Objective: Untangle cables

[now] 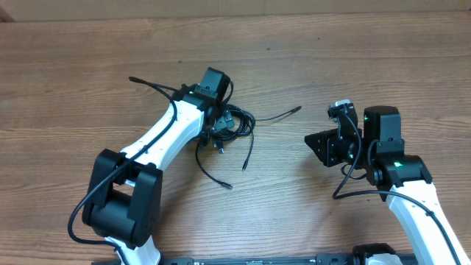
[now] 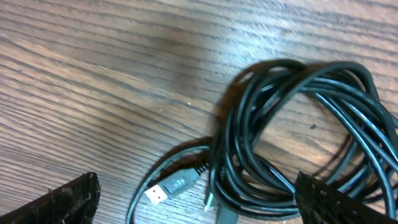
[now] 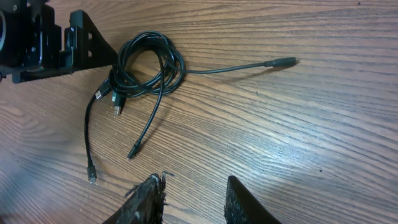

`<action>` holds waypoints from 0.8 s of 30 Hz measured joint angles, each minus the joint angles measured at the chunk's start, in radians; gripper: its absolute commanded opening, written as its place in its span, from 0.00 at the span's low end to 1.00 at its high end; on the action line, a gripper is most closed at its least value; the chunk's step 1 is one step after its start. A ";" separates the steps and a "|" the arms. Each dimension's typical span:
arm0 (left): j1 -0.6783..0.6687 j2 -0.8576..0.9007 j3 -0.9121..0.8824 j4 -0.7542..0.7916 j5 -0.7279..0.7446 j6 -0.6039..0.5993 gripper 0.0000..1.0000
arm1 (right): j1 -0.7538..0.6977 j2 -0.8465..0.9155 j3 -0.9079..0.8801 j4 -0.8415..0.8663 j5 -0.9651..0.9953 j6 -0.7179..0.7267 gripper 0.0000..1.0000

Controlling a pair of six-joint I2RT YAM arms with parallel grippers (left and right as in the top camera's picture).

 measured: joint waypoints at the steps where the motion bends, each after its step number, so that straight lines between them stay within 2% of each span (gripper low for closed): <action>1: -0.002 0.000 -0.001 0.002 0.003 -0.003 1.00 | 0.000 0.000 0.000 0.000 0.000 0.000 0.31; 4: -0.009 0.000 -0.002 0.007 0.007 -0.014 0.89 | 0.000 0.000 0.000 0.000 0.000 0.000 0.31; 8: -0.009 0.000 -0.013 0.043 0.006 -0.018 0.67 | 0.000 0.000 0.000 0.000 0.000 0.000 0.31; 10: -0.008 0.000 -0.022 0.054 0.007 -0.019 0.68 | 0.000 0.000 0.000 0.000 0.000 0.000 0.31; 14: -0.008 0.000 -0.048 0.071 0.007 -0.027 0.83 | 0.000 0.000 0.000 0.000 0.000 0.000 0.31; 16: -0.008 0.000 -0.063 0.087 0.007 -0.034 0.84 | 0.000 0.000 0.000 -0.001 0.000 0.000 0.31; 24: -0.009 0.000 -0.105 0.124 0.019 -0.045 0.66 | 0.000 0.000 0.000 -0.001 0.000 0.000 0.31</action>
